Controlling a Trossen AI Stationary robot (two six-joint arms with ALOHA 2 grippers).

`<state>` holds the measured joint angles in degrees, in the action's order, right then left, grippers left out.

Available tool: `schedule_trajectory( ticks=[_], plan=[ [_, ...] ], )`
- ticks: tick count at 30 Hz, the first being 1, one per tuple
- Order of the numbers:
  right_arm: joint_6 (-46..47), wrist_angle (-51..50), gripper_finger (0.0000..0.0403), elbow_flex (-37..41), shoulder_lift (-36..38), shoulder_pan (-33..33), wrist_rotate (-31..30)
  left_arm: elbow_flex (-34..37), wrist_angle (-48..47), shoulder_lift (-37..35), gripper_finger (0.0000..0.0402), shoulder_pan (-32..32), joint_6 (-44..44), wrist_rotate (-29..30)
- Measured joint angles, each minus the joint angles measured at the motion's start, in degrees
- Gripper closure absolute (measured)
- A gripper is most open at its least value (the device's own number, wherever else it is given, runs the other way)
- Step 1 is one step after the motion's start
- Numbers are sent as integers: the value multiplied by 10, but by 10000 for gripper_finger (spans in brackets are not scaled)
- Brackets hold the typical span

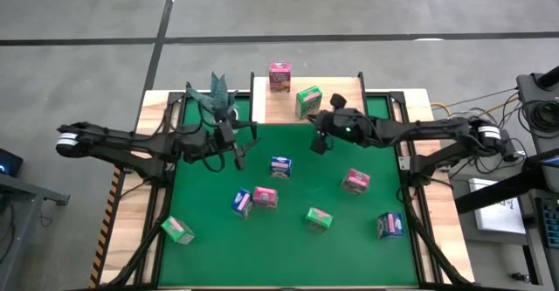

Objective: Stack cereal on shelf
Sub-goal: Put the top green cereal box on the shelf

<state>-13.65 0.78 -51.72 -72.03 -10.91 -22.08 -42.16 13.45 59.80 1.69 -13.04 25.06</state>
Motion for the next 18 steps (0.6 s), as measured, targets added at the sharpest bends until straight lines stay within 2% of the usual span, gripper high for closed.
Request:
schedule_trajectory(
  ticks=[18],
  plan=[
    [-60,-102,394,-149,-145,-55,-35,22,-12,-49,194,0,-10,0]
  ],
)
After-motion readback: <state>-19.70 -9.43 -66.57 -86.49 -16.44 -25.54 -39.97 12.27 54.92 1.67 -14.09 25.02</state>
